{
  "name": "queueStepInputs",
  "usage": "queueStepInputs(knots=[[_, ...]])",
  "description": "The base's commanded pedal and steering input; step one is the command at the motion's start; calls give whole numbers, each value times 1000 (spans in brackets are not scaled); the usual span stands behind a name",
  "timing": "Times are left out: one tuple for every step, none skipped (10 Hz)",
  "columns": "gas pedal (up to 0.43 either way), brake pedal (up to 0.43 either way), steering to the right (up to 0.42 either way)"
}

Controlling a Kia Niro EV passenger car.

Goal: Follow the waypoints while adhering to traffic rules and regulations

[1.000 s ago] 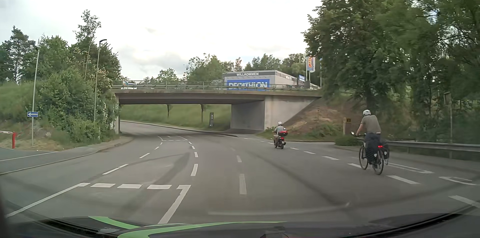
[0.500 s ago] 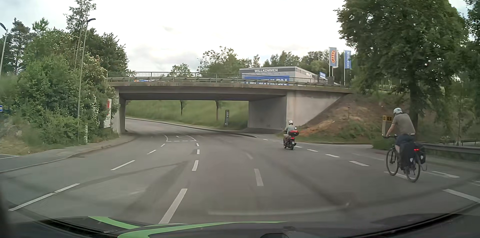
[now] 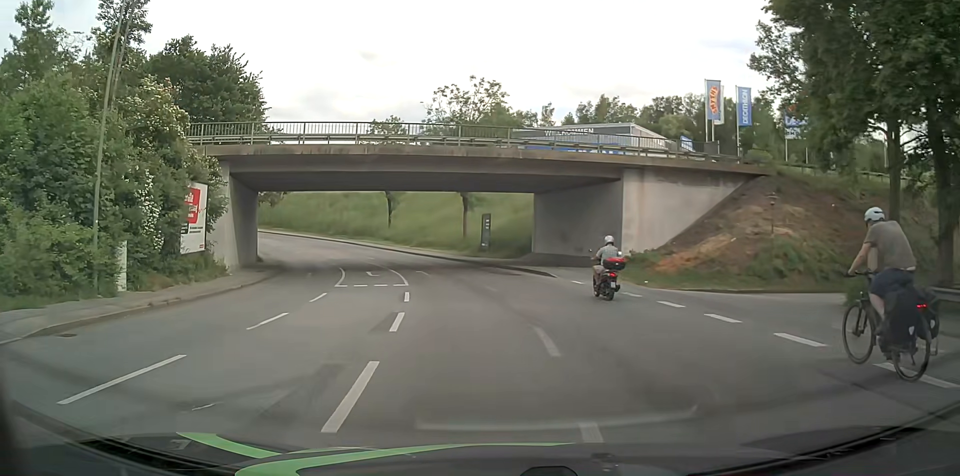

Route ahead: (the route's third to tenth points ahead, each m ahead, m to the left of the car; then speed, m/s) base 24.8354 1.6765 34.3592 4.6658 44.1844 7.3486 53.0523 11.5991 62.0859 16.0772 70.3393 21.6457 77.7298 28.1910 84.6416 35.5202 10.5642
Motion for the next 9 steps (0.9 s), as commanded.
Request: queueStepInputs(knots=[[87,0,-38],[87,0,-38],[87,0,-36],[87,0,-35],[79,0,-34],[79,0,-34],[79,0,-34],[79,0,-34],[79,0,-34]])
